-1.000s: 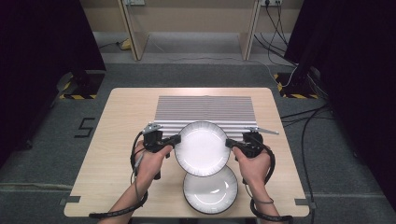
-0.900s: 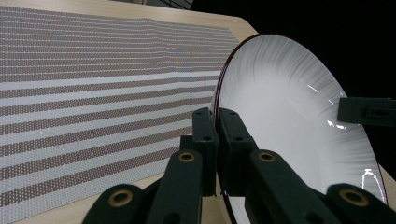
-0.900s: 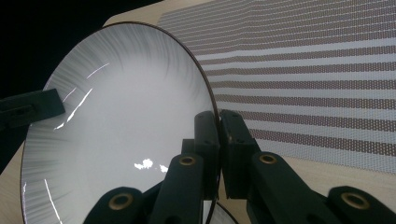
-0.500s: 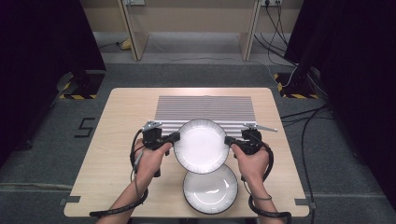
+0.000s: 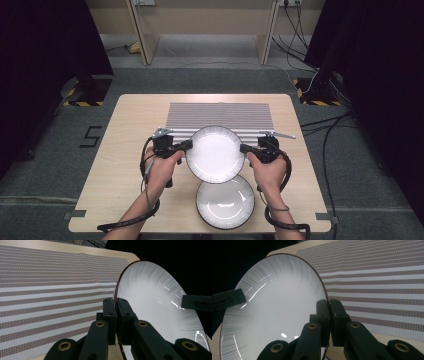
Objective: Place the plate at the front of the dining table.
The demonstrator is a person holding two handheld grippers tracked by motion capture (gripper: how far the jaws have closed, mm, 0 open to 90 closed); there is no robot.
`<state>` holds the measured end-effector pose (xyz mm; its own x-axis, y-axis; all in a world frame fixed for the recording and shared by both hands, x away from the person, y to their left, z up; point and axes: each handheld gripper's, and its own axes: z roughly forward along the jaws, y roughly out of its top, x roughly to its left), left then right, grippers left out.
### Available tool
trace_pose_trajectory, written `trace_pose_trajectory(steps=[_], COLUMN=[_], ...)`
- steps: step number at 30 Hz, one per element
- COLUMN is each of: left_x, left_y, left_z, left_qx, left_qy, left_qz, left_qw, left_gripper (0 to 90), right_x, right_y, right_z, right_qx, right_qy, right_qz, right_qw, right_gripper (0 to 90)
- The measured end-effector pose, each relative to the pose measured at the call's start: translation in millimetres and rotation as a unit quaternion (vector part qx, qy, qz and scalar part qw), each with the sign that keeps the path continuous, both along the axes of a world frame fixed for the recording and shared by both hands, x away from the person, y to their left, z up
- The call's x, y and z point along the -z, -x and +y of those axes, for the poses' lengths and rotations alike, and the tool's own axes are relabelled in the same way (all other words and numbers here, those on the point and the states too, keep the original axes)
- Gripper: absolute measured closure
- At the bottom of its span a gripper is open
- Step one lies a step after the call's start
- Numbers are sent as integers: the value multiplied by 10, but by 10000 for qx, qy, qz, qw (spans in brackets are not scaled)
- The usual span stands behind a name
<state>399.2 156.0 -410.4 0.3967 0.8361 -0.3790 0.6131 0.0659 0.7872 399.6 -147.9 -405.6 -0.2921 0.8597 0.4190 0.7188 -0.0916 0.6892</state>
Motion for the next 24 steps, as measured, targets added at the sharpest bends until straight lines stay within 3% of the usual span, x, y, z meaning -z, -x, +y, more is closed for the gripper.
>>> trace_pose_trajectory(steps=[24], left_x=[5], left_y=[-77], left_z=[3], left_qx=[-75], left_qy=[16], left_qz=[6], left_qw=[10000], left_gripper=[859], right_x=[10], right_y=[-81], right_z=[15], right_qx=[43], right_qy=[-31], right_qz=[41], right_qw=[10000], right_gripper=[870])
